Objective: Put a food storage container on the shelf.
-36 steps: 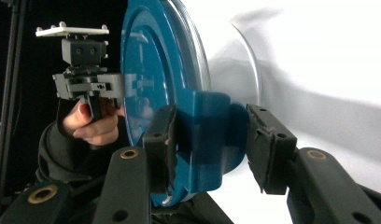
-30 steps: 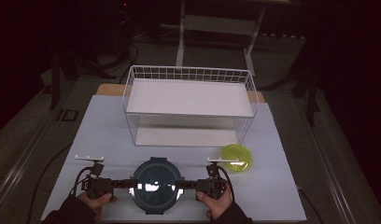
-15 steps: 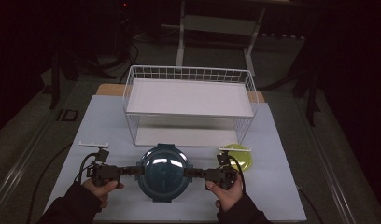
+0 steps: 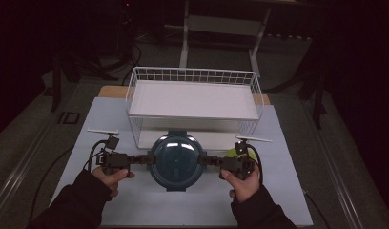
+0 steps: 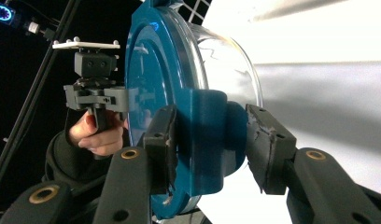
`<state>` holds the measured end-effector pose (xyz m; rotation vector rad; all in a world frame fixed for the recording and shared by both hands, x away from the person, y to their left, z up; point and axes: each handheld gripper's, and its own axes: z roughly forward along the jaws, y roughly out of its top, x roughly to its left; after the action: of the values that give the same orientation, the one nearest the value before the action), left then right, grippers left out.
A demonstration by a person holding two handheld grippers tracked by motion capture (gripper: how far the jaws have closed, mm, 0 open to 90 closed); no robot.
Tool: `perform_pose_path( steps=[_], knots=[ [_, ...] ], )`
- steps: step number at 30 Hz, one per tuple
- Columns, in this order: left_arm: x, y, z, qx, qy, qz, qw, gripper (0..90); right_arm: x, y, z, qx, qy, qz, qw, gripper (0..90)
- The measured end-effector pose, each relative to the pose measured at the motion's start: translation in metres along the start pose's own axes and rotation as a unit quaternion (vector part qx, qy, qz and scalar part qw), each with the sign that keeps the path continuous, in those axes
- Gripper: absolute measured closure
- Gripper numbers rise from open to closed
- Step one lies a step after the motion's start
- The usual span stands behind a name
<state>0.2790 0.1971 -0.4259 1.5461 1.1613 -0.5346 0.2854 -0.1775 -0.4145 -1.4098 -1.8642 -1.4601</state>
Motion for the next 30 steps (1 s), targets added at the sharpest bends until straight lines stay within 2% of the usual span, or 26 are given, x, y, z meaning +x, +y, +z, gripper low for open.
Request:
perform_pose_path(
  steps=[11, 19, 26, 30],
  knots=[
    [-0.028, 0.039, 0.002, -0.013, 0.002, 0.024, 0.9996, 57.2, 0.016, 0.038, -0.019, -0.026, 0.002, -0.018, 0.9995, 56.0],
    [-0.040, 0.070, 0.008, -0.021, 0.003, 0.042, 0.9989, 57.1, 0.022, 0.069, -0.029, -0.034, -0.001, -0.022, 0.9992, 56.0],
    [-0.048, 0.097, 0.017, -0.023, 0.002, 0.042, 0.9988, 57.1, 0.023, 0.093, -0.038, -0.046, -0.007, -0.017, 0.9988, 55.9],
    [-0.050, 0.107, 0.021, -0.025, -0.001, 0.041, 0.9988, 57.1, 0.024, 0.104, -0.043, -0.055, -0.011, -0.024, 0.9981, 55.9]
  ],
)
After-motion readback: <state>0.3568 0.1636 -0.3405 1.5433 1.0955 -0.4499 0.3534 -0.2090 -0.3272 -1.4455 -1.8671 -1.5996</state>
